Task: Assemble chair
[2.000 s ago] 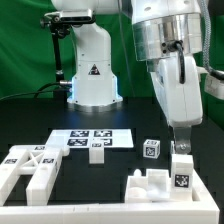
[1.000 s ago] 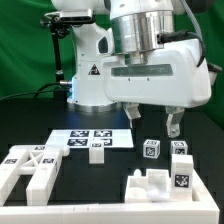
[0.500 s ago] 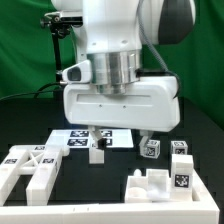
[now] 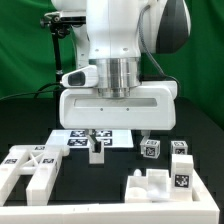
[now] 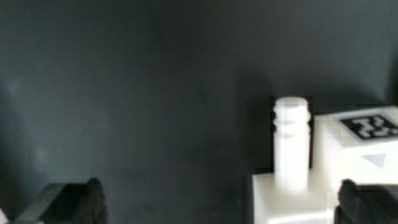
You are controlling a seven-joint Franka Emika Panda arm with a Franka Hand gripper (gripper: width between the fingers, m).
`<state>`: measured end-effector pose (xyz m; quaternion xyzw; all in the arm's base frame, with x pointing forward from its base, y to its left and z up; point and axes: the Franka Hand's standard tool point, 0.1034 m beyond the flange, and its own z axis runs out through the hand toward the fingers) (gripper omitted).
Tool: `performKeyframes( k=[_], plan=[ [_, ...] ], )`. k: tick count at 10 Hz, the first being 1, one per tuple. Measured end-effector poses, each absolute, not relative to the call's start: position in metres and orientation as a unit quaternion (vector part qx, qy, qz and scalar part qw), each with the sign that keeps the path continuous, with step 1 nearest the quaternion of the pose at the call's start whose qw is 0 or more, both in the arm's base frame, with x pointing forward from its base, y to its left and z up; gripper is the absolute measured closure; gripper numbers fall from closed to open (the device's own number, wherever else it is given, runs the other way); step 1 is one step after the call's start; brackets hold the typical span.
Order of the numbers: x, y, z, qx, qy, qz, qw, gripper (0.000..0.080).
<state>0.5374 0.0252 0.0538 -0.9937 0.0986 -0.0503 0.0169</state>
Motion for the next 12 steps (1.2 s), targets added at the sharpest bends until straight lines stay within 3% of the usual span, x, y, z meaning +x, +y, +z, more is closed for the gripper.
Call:
performKeyframes(
  k=[4,7,9,12],
  plan=[
    [0.506,-0.006,0.041,-0.999,-0.028,0.018,-0.013,0.0150],
    [0.503,-0.003,0.040,-0.999,-0.023,0.044,-0.007,0.0150],
    [0.490,-0.003,0.044,-0.987,-0.025,0.161,0.005,0.0150],
    [0.490,-0.001,0.048,-0.960,-0.032,0.277,0.000,0.0150]
  ],
)
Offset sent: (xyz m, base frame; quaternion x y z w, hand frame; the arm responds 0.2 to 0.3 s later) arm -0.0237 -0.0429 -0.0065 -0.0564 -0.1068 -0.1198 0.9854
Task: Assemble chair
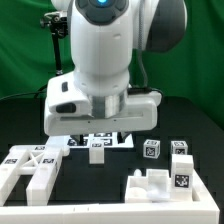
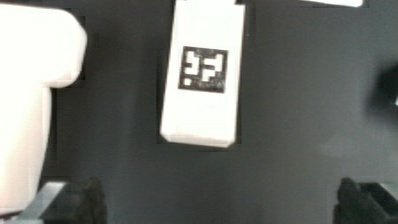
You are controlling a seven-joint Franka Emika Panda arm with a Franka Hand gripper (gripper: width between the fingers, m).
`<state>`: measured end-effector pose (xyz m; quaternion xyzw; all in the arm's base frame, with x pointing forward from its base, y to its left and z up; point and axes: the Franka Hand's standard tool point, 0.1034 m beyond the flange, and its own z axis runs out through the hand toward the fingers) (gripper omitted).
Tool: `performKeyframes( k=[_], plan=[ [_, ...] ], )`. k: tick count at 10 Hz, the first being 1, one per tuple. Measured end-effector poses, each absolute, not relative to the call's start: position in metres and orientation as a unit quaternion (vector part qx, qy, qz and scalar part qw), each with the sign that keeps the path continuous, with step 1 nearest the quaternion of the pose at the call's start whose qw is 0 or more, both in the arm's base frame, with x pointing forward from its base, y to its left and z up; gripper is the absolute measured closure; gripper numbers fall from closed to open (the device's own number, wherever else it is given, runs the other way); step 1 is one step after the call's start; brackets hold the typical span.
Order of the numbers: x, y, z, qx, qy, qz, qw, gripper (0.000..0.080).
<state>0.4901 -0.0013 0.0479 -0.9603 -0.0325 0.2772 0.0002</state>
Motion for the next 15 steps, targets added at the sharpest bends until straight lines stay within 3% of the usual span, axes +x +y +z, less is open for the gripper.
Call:
performKeyframes(
  k=[3,7,9,12,13,14,15],
  plan=[
    [0.486,-0.002,0.044,-0.933,-0.020,0.358,-0.007,0.0150],
    [0.448,-0.011,0.025,-0.899,-0.008,0.437,-0.006,0.0150],
    [0.443,-0.009,0.015,-0.895,0.003,0.445,-0.013,0.0150],
    [0.442,-0.007,0.014,-0.895,0.007,0.446,-0.015,0.0150],
    [0.442,-0.007,0.014,-0.895,0.008,0.446,-0.015,0.0275],
    [0.442,-0.008,0.014,-0.895,0.008,0.446,-0.014,0.0458],
    [0.442,-0.008,0.014,-0.895,0.008,0.446,-0.014,0.0515]
  ],
)
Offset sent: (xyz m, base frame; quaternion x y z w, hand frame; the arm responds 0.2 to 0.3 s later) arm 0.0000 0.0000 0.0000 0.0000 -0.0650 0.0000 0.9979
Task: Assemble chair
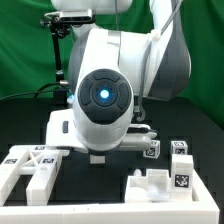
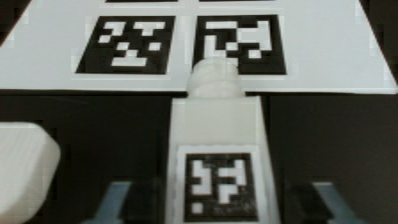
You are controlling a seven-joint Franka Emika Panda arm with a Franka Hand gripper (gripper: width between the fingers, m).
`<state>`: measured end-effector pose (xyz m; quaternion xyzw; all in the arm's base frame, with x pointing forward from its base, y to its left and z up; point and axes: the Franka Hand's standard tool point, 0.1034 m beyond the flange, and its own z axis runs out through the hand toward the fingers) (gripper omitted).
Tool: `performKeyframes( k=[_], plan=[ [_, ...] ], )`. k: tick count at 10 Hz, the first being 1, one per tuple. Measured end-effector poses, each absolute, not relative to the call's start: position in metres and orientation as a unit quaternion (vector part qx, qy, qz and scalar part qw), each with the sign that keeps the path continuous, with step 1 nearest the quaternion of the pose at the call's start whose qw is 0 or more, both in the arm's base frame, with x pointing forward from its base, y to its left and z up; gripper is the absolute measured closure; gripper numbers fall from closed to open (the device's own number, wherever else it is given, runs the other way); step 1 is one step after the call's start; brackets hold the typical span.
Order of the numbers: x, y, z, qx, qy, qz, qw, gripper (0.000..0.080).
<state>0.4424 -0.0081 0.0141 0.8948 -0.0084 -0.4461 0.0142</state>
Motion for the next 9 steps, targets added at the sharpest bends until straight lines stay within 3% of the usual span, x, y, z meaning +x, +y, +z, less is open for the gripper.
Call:
performKeyframes(
  k=[5,8,9],
  plan=[
    [0.444,-0.008,0.017,0.895,-0.008,-0.446,0.013,0.0515],
    [0.481,0.008,0.087,0.905,0.009,-0.425,-0.028,0.0515],
    [0.493,0.005,0.099,0.919,0.022,-0.393,-0.037,0.0515]
  ],
)
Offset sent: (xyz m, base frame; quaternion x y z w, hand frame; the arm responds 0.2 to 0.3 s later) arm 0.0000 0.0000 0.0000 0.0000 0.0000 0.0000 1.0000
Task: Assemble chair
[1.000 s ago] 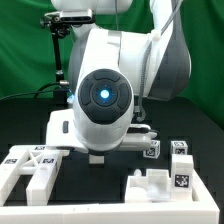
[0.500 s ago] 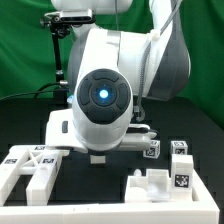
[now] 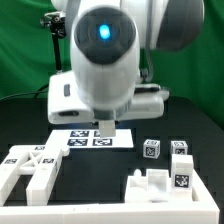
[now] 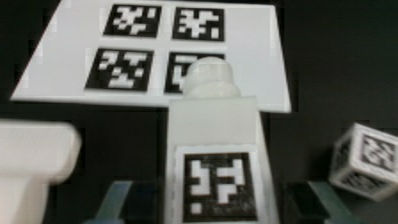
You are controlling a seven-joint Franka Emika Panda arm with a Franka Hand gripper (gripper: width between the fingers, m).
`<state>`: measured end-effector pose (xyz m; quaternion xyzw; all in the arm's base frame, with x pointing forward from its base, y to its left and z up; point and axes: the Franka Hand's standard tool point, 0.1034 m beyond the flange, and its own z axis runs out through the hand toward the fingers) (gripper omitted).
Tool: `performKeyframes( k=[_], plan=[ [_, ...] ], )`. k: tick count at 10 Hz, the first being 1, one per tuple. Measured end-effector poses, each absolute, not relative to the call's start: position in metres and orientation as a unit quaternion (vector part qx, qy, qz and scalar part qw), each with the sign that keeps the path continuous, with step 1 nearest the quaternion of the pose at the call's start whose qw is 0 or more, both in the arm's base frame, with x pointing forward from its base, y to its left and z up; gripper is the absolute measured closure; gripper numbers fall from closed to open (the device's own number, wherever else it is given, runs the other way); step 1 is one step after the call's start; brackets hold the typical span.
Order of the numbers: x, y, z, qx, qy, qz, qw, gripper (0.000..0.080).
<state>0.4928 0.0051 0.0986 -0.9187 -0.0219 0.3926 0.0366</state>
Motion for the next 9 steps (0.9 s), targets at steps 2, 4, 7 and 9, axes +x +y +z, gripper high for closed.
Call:
performKeyframes(
  k=[2,4,7,9],
  plan=[
    [0.493,0.000,0.093,-0.928,-0.027,0.372,0.023,0.0515],
    [0.501,0.000,0.096,-0.952,-0.028,0.303,0.023,0.0515],
    [0.552,0.045,0.148,-0.980,-0.059,0.182,0.052,0.0515],
    [0.567,0.043,0.153,-0.991,-0.062,0.101,0.061,0.0515]
  ],
)
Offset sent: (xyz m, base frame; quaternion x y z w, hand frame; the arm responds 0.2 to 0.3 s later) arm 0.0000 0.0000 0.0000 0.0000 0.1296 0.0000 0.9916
